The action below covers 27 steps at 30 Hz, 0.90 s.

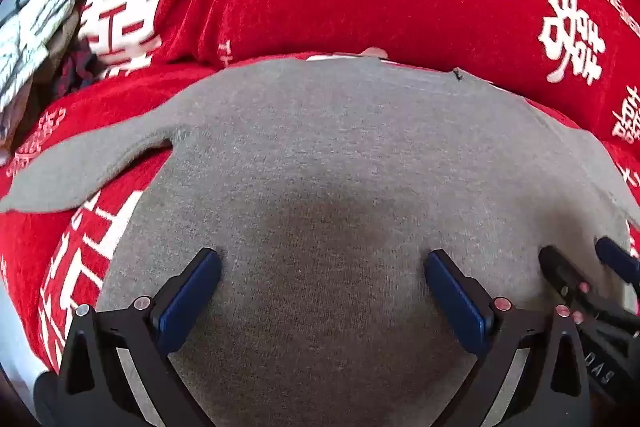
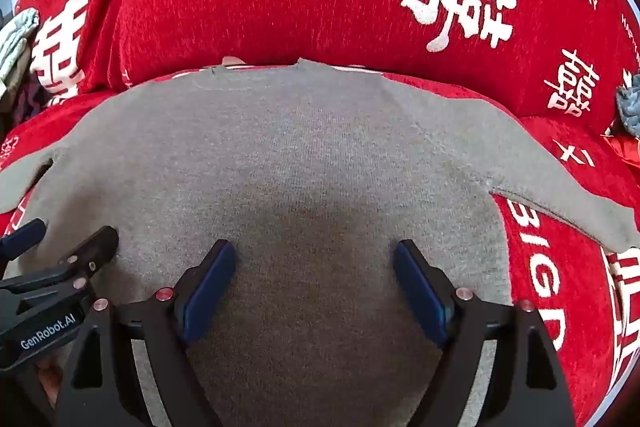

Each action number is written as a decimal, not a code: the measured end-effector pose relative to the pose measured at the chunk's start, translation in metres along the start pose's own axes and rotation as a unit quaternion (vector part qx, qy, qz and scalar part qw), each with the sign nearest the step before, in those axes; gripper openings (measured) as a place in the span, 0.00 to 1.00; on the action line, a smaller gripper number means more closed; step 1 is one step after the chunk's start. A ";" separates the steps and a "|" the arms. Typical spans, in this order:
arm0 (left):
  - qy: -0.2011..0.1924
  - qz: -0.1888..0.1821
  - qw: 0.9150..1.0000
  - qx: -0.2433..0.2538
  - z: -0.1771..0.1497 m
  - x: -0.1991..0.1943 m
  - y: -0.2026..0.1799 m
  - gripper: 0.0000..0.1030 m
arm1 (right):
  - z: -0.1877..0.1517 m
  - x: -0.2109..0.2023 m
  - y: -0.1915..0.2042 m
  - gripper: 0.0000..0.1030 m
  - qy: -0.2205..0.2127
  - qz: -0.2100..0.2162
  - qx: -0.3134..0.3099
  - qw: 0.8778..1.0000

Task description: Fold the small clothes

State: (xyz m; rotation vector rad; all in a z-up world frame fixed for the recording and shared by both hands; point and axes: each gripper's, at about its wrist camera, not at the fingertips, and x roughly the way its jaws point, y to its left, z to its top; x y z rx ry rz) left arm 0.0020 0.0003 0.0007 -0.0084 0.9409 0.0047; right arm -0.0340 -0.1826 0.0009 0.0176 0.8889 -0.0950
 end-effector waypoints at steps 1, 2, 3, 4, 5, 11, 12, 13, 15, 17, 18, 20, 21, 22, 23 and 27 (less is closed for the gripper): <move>0.009 0.001 1.000 0.001 0.002 0.001 0.000 0.99 | 0.000 0.001 0.000 0.83 0.005 -0.002 0.000 1.000; 0.019 0.001 1.000 0.001 0.004 0.002 -0.001 0.99 | 0.000 0.002 -0.001 0.83 0.010 -0.003 0.001 1.000; 0.026 0.001 1.000 -0.001 0.006 0.002 -0.001 0.99 | 0.000 0.003 -0.001 0.84 0.014 -0.005 0.001 1.000; 0.029 -0.001 1.000 -0.003 0.008 0.004 0.002 0.99 | 0.000 0.003 -0.002 0.84 0.018 -0.005 0.002 1.000; 0.031 0.000 1.000 -0.003 0.007 0.004 0.003 0.99 | -0.001 0.004 -0.002 0.84 0.021 -0.006 0.004 1.000; 0.062 0.001 0.998 0.004 0.018 0.013 0.001 0.99 | 0.000 0.007 -0.005 0.84 0.046 -0.005 0.001 0.999; 0.067 0.001 0.998 0.006 0.015 0.011 -0.002 0.99 | 0.001 0.008 -0.005 0.84 0.051 -0.005 -0.001 0.999; 0.077 0.001 0.997 0.007 0.015 0.012 -0.002 0.99 | 0.002 0.009 -0.005 0.84 0.057 -0.005 -0.003 0.998; 0.087 0.001 0.996 0.008 0.017 0.013 -0.002 0.99 | 0.004 0.010 -0.005 0.84 0.066 -0.006 -0.006 0.998; 0.099 0.002 0.995 0.010 0.017 0.014 -0.001 0.99 | 0.005 0.011 -0.004 0.85 0.076 -0.008 -0.007 0.997; 0.103 0.002 0.995 0.011 0.018 0.014 -0.001 0.99 | 0.006 0.012 -0.005 0.85 0.081 -0.007 -0.007 0.997; 0.112 0.003 0.994 0.013 0.019 0.015 0.000 0.99 | 0.007 0.013 -0.004 0.85 0.089 -0.006 -0.009 0.996; 0.115 0.005 0.993 0.014 0.019 0.015 -0.001 0.99 | 0.008 0.014 -0.005 0.85 0.092 -0.006 -0.011 0.996; 0.120 0.008 0.993 0.017 0.020 0.015 -0.001 0.99 | 0.009 0.015 -0.005 0.85 0.095 -0.005 -0.012 0.995; 0.122 0.012 0.992 0.020 0.021 0.016 -0.002 0.99 | 0.010 0.015 -0.004 0.85 0.100 -0.004 -0.014 0.995; 0.146 0.008 0.989 0.019 0.025 0.017 0.000 0.99 | 0.016 0.017 -0.006 0.85 0.121 0.007 -0.018 0.992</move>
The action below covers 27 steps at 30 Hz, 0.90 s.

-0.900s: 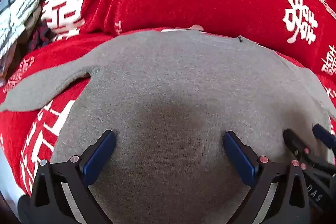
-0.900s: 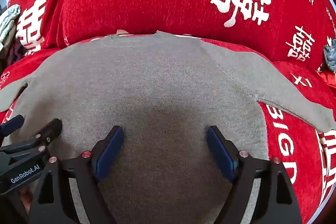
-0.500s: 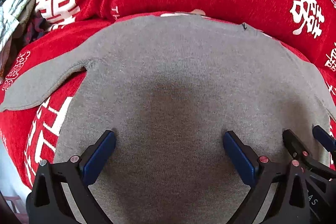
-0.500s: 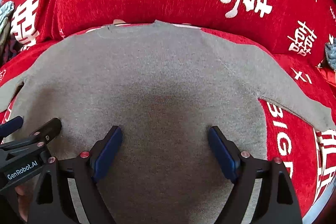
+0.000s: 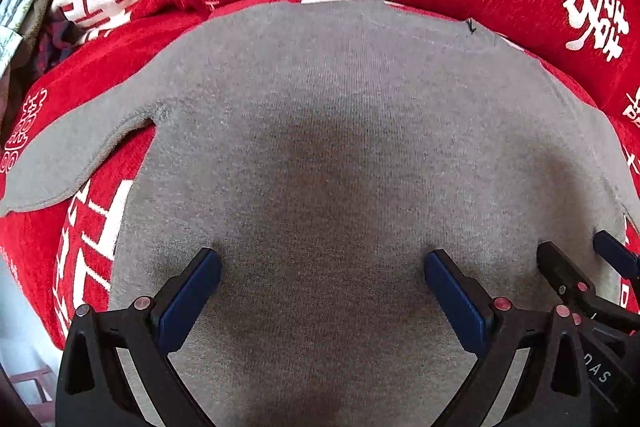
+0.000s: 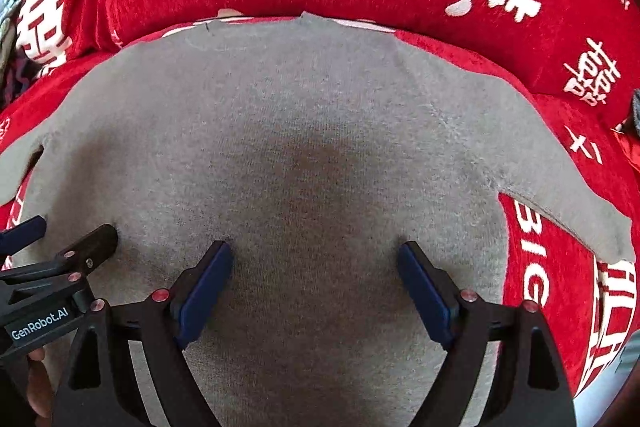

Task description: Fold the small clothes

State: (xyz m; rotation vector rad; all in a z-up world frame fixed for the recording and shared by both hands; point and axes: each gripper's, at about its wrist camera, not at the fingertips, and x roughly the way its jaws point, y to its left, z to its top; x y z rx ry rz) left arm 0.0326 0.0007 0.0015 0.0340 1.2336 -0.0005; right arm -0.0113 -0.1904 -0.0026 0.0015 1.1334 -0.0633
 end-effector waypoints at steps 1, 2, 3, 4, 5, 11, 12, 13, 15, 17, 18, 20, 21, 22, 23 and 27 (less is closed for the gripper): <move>0.005 -0.002 1.000 -0.002 0.001 0.000 0.000 0.99 | 0.002 -0.001 -0.001 0.85 0.001 0.002 -0.001 1.000; 0.005 -0.001 1.000 -0.002 0.002 0.000 0.001 0.99 | 0.003 -0.002 -0.002 0.85 0.000 0.003 -0.001 1.000; 0.005 -0.001 1.000 -0.002 0.003 -0.001 0.000 0.99 | 0.005 -0.003 -0.003 0.85 -0.004 0.001 -0.001 1.000; 0.003 0.000 1.000 -0.001 0.004 -0.001 -0.001 0.99 | 0.006 -0.004 -0.004 0.85 -0.008 -0.002 -0.001 1.000; 0.000 0.001 1.000 0.001 0.004 -0.002 -0.003 0.99 | 0.007 -0.007 -0.005 0.85 -0.015 -0.003 0.002 1.000; -0.009 0.014 1.000 0.019 0.011 -0.006 -0.017 0.99 | 0.015 -0.013 -0.012 0.85 -0.031 -0.005 0.014 0.999; -0.011 0.017 1.000 0.022 0.014 -0.007 -0.022 0.99 | 0.016 -0.013 -0.013 0.85 -0.030 -0.005 0.016 0.999; -0.013 0.019 0.999 0.027 0.015 -0.008 -0.025 0.99 | 0.017 -0.013 -0.015 0.85 -0.030 -0.005 0.018 0.999; -0.015 0.025 0.999 0.034 0.018 -0.008 -0.031 0.99 | 0.020 -0.013 -0.021 0.85 -0.032 -0.004 0.024 0.999; -0.015 0.023 0.999 0.037 0.022 -0.009 -0.036 0.99 | 0.022 -0.014 -0.027 0.85 -0.034 -0.006 0.030 0.999; -0.016 0.023 0.999 0.037 0.024 -0.009 -0.040 0.99 | 0.024 -0.015 -0.032 0.85 -0.036 -0.006 0.034 0.999; -0.017 0.020 0.999 0.040 0.026 -0.009 -0.046 0.99 | 0.027 -0.015 -0.041 0.85 -0.037 -0.006 0.041 0.998; -0.016 0.011 0.999 0.037 0.028 -0.009 -0.049 0.99 | 0.028 -0.015 -0.046 0.85 -0.038 -0.008 0.045 0.998; -0.015 0.004 0.999 0.037 0.029 -0.009 -0.054 0.99 | 0.029 -0.015 -0.050 0.85 -0.039 -0.009 0.048 0.998; -0.016 0.004 0.999 0.039 0.030 -0.010 -0.058 0.99 | 0.030 -0.015 -0.055 0.85 -0.040 -0.010 0.051 0.998; -0.021 0.006 0.998 0.050 0.034 -0.010 -0.078 0.99 | 0.032 -0.014 -0.077 0.85 -0.042 -0.015 0.069 0.997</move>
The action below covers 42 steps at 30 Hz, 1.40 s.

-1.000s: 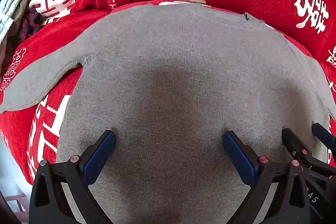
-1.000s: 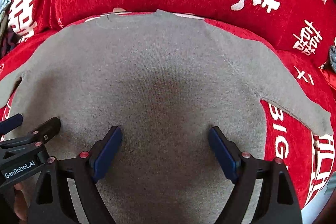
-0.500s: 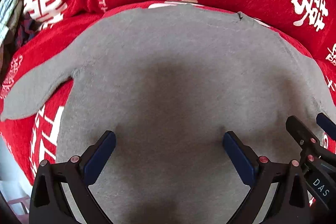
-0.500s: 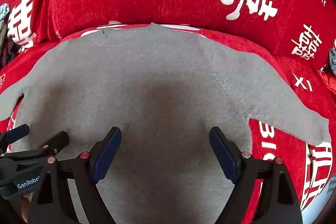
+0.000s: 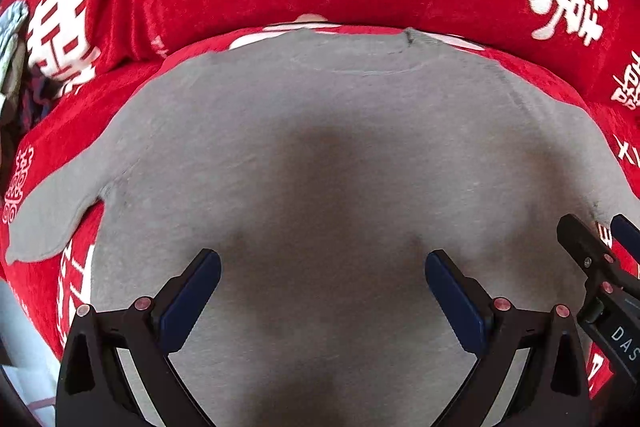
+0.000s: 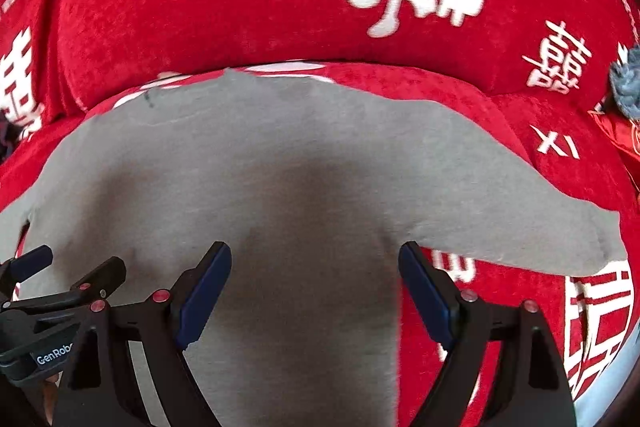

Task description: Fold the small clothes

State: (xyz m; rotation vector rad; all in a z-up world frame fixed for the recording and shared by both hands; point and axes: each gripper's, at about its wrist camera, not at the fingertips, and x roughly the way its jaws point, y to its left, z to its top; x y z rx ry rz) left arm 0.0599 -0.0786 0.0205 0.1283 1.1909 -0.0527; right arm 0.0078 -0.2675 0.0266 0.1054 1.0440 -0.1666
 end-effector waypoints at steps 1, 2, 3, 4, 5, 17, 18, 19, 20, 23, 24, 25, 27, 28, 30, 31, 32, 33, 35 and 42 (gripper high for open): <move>-0.001 0.000 1.000 0.003 0.002 0.000 -0.006 0.99 | 0.001 0.000 -0.005 0.85 0.000 0.000 0.004 1.000; -0.002 0.001 1.000 0.005 0.004 0.000 -0.013 0.99 | 0.002 0.000 -0.010 0.85 0.000 -0.001 0.007 1.000; -0.003 0.000 1.000 0.007 0.005 0.000 -0.017 0.99 | 0.003 0.000 -0.015 0.85 -0.001 -0.003 0.010 1.000; -0.004 0.000 1.000 0.009 0.005 0.000 -0.021 0.99 | 0.003 0.000 -0.019 0.85 -0.002 -0.005 0.013 1.000; -0.004 0.000 1.000 0.012 0.006 0.000 -0.027 0.99 | 0.004 -0.001 -0.023 0.85 -0.003 -0.007 0.016 1.000; -0.012 -0.001 0.999 0.042 0.018 -0.006 -0.080 0.99 | 0.007 -0.004 -0.074 0.85 -0.014 -0.018 0.052 0.998; -0.012 0.000 0.999 0.044 0.019 -0.006 -0.084 0.99 | 0.007 -0.005 -0.080 0.85 -0.015 -0.019 0.055 0.998; -0.012 -0.002 0.999 0.047 0.019 -0.007 -0.090 0.99 | 0.007 -0.005 -0.084 0.85 -0.015 -0.020 0.057 0.998; -0.012 -0.004 0.999 0.048 0.020 -0.007 -0.094 0.99 | 0.006 -0.006 -0.088 0.85 -0.015 -0.022 0.060 0.998; -0.015 -0.009 0.998 0.057 0.019 -0.010 -0.109 0.99 | 0.004 -0.007 -0.103 0.85 -0.016 -0.027 0.066 0.997; -0.016 -0.009 0.998 0.060 0.017 -0.011 -0.113 0.99 | 0.003 -0.007 -0.108 0.85 -0.017 -0.030 0.069 0.997; -0.017 -0.010 0.998 0.065 0.016 -0.012 -0.121 0.99 | 0.003 -0.008 -0.113 0.85 -0.017 -0.032 0.070 0.997; -0.019 -0.009 0.997 0.072 0.015 -0.012 -0.130 0.99 | 0.001 -0.009 -0.123 0.85 -0.018 -0.038 0.072 0.996; -0.020 -0.010 0.997 0.076 0.014 -0.012 -0.137 0.99 | 0.001 -0.010 -0.128 0.85 -0.019 -0.042 0.074 0.996; -0.019 -0.013 0.997 0.080 0.014 -0.012 -0.145 0.99 | 0.000 -0.011 -0.140 0.85 -0.020 -0.048 0.079 0.996; -0.018 -0.015 0.996 0.083 0.014 -0.012 -0.150 0.99 | 0.000 -0.012 -0.145 0.85 -0.021 -0.050 0.082 0.995; -0.018 -0.017 0.996 0.086 0.014 -0.012 -0.157 0.99 | -0.001 -0.013 -0.151 0.85 -0.022 -0.053 0.085 0.995; -0.018 -0.019 0.996 0.089 0.014 -0.013 -0.160 0.99 | -0.002 -0.014 -0.157 0.85 -0.022 -0.056 0.089 0.994; -0.021 -0.018 0.995 0.095 0.013 -0.014 -0.172 0.99 | -0.003 -0.015 -0.166 0.85 -0.022 -0.060 0.094 0.994; -0.024 -0.023 0.994 0.107 0.014 -0.016 -0.204 0.99 | -0.009 -0.018 -0.200 0.85 -0.025 -0.074 0.113 0.990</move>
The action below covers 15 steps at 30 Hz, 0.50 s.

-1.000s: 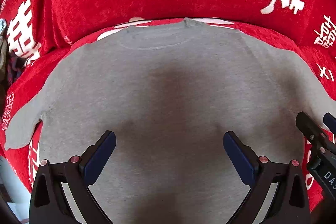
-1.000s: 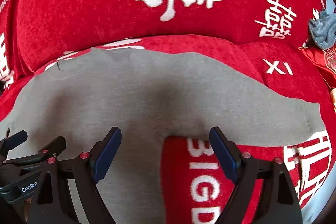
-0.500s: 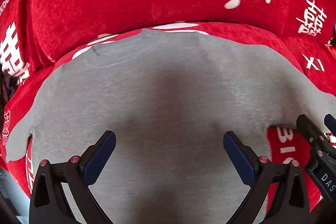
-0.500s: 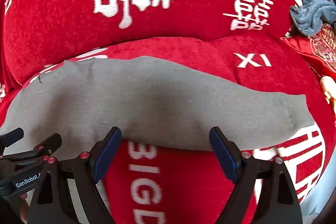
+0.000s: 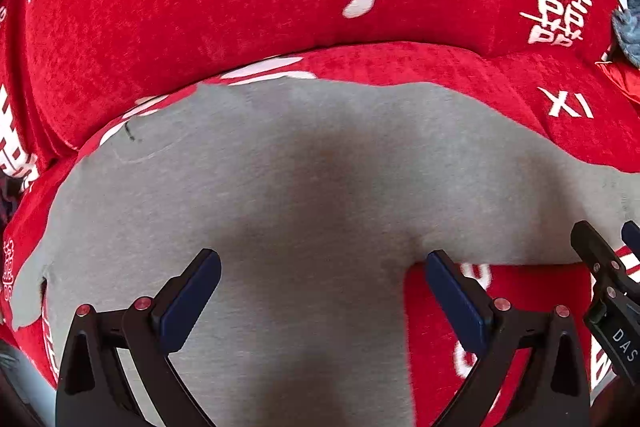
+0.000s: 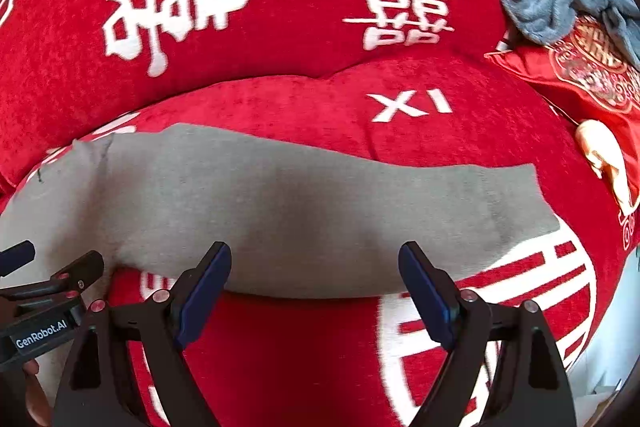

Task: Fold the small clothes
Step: 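Move the right gripper to the sweater sleeve cuff and grasp it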

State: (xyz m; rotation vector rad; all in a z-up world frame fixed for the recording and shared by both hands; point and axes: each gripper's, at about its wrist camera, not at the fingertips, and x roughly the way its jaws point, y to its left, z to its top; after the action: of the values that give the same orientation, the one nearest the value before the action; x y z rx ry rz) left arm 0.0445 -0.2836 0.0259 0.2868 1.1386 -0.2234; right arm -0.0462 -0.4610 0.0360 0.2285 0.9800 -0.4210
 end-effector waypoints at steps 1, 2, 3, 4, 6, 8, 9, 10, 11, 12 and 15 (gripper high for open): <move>0.000 -0.001 1.000 0.002 0.002 -0.001 -0.006 0.99 | 0.000 0.000 -0.005 0.85 0.000 -0.001 0.003 1.000; 0.000 -0.002 1.000 0.003 0.003 -0.001 -0.010 0.99 | 0.000 0.001 -0.011 0.85 -0.001 -0.002 0.007 1.000; 0.000 -0.003 1.000 0.004 0.003 -0.001 -0.014 0.99 | 0.000 0.001 -0.015 0.85 -0.001 -0.004 0.010 1.000; 0.001 -0.003 1.000 0.006 0.004 -0.001 -0.019 0.99 | -0.001 0.001 -0.020 0.85 -0.001 -0.006 0.013 1.000; 0.002 -0.004 1.000 0.011 0.006 0.000 -0.027 0.99 | -0.002 0.002 -0.031 0.85 -0.002 -0.011 0.019 1.000; 0.002 -0.005 1.000 0.017 0.007 0.000 -0.036 0.99 | -0.002 0.002 -0.043 0.85 -0.002 -0.015 0.029 0.999; 0.002 -0.006 1.000 0.019 0.007 0.000 -0.039 0.99 | -0.003 0.003 -0.051 0.85 -0.001 -0.018 0.034 0.999; 0.002 -0.007 1.000 0.022 0.007 0.000 -0.045 0.99 | -0.003 0.003 -0.057 0.85 -0.001 -0.021 0.039 0.999; 0.003 -0.008 1.000 0.024 0.007 0.001 -0.048 0.99 | -0.004 0.004 -0.066 0.85 0.000 -0.024 0.044 0.999; 0.003 -0.009 1.000 0.026 0.008 0.001 -0.052 0.99 | -0.005 0.004 -0.071 0.85 0.000 -0.028 0.048 0.998; 0.003 -0.010 0.999 0.035 0.009 0.001 -0.066 0.99 | -0.007 0.004 -0.093 0.85 0.000 -0.036 0.064 0.997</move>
State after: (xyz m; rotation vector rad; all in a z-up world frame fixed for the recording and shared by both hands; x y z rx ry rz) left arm 0.0312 -0.3489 0.0210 0.3377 1.1419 -0.2809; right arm -0.0905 -0.5429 0.0290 0.3094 0.9652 -0.5513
